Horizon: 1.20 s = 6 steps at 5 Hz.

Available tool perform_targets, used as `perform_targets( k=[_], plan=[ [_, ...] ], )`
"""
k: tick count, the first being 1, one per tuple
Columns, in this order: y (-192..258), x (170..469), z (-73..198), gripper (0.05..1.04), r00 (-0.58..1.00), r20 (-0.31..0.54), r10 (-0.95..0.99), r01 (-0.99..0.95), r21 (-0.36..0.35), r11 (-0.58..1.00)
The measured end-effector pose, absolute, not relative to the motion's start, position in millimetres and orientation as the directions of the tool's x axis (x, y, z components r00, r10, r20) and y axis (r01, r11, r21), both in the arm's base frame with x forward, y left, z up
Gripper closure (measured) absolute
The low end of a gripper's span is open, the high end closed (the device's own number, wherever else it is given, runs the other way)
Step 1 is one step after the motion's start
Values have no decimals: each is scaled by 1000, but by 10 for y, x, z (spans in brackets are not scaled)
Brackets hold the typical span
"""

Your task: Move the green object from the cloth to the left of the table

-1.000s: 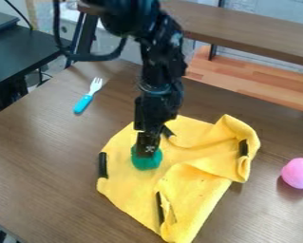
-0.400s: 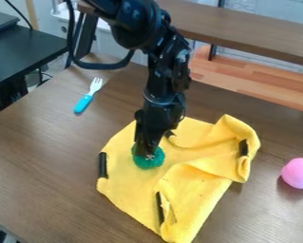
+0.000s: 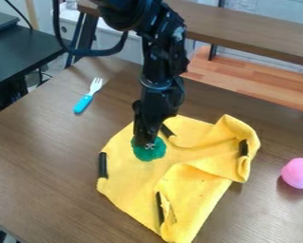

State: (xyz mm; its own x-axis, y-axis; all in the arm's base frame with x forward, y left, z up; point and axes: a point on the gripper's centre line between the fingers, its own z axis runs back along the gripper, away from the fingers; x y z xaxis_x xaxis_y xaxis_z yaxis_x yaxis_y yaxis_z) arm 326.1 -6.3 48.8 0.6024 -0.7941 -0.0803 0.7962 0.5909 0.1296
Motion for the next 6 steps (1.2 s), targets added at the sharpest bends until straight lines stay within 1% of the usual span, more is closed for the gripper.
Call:
perform_targets(
  k=[1,2,3,4,5,6],
  plan=[
    [49,3304,745,771,644,-50,-764,762,128,634],
    [347,3257,888,771,671,-46,-740,738,140,660],
    [746,3226,974,771,717,-54,-695,695,138,706],
    [1061,3121,995,771,734,-91,-673,679,134,722],
    [1300,3071,976,771,760,-145,-634,649,134,749],
    [1544,3043,852,771,783,-214,-584,614,119,780]
  ],
)
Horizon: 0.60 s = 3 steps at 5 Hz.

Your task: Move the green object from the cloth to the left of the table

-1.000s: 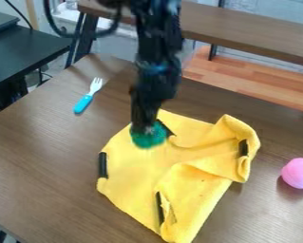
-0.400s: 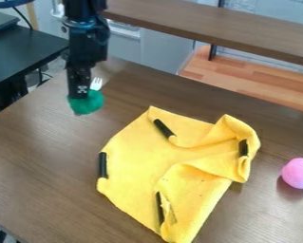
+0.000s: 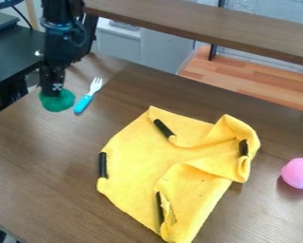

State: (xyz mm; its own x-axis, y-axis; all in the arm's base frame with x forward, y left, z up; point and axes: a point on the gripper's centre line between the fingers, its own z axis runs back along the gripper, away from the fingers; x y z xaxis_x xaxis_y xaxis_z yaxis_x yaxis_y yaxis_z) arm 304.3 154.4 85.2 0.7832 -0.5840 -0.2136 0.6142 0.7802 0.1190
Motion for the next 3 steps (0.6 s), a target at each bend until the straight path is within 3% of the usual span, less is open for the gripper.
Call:
perform_targets(
  k=[1,3],
  plan=[
    [1750,2989,745,771,791,-282,-543,587,100,803],
    [1908,2925,609,771,777,-367,-511,590,141,795]
  ],
)
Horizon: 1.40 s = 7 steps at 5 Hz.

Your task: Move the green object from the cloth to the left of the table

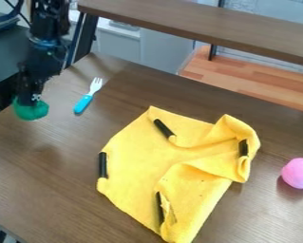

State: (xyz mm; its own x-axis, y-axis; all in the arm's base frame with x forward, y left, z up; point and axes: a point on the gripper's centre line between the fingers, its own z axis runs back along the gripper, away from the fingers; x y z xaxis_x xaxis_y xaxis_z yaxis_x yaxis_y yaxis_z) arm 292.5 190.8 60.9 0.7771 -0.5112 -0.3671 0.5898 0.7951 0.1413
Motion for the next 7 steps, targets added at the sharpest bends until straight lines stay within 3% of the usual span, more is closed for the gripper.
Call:
perform_targets(
  k=[2,3,5,6,7],
  plan=[
    [1789,2963,515,771,699,-474,-535,677,198,709],
    [1791,2934,464,711,687,-491,-535,680,177,711],
    [1814,2937,479,128,689,-499,-526,679,190,709],
    [1794,2933,481,79,685,-495,-535,681,174,711],
    [1615,2914,584,83,674,-459,-579,673,56,738]
  ],
)
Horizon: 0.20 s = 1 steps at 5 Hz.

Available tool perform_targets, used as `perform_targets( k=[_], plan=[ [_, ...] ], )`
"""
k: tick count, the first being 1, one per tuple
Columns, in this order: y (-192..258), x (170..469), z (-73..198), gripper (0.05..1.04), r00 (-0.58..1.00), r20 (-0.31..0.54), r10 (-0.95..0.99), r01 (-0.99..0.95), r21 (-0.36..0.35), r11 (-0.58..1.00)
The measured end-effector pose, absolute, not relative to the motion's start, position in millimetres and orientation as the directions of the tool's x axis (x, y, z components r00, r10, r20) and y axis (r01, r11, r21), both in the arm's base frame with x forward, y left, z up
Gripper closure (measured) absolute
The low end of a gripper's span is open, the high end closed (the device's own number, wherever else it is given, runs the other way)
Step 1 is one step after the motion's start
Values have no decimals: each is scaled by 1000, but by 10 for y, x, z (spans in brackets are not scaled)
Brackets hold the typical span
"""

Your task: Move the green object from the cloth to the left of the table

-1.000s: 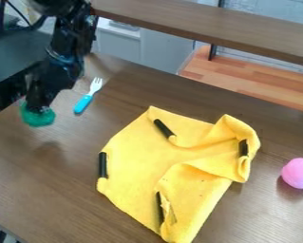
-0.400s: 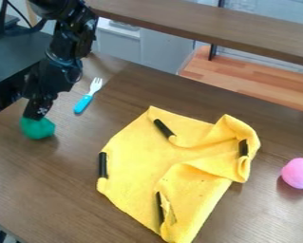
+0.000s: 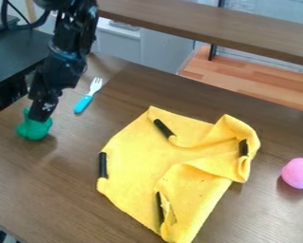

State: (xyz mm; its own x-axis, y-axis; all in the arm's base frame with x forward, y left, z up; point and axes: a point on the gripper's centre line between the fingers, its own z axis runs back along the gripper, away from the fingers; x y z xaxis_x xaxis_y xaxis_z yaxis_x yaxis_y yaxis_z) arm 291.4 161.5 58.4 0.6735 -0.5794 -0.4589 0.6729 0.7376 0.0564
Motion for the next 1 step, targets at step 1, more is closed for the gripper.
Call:
perform_targets(
  k=[1],
  plan=[
    [1342,2924,1138,83,741,-334,-582,627,34,778]
  ],
)
